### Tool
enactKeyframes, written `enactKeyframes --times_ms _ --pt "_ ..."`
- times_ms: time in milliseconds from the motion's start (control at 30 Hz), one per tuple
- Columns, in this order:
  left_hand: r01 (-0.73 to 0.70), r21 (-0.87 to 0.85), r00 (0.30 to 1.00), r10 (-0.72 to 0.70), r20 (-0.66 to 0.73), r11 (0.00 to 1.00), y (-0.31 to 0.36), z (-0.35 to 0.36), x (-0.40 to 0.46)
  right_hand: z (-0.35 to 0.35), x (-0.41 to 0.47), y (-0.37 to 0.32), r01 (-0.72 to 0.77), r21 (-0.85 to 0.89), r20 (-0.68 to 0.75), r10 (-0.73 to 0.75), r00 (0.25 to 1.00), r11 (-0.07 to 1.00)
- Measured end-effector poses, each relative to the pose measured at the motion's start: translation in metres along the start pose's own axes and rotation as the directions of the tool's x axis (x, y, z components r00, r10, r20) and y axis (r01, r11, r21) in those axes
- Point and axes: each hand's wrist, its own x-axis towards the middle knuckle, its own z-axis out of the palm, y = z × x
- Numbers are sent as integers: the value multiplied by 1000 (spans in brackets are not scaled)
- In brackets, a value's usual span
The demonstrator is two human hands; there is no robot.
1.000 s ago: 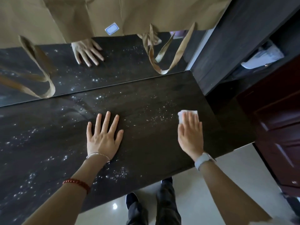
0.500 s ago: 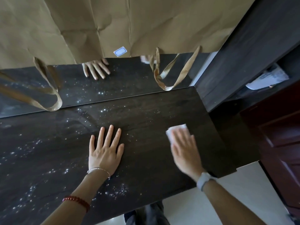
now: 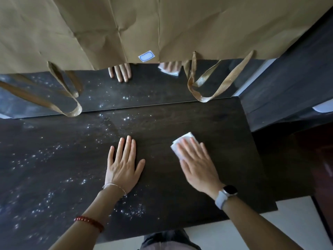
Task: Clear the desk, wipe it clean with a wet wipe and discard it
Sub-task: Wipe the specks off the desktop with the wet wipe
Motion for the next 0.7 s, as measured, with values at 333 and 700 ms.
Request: enactKeyframes --times_ms 333,700 --pt "26 27 999 -27 27 999 0 -1 0 -5 131 -37 -390 144 -53 400 915 910" --pt "22 25 997 -24 71 999 -1 -5 0 -17 89 17 -64 107 -39 69 997 992"
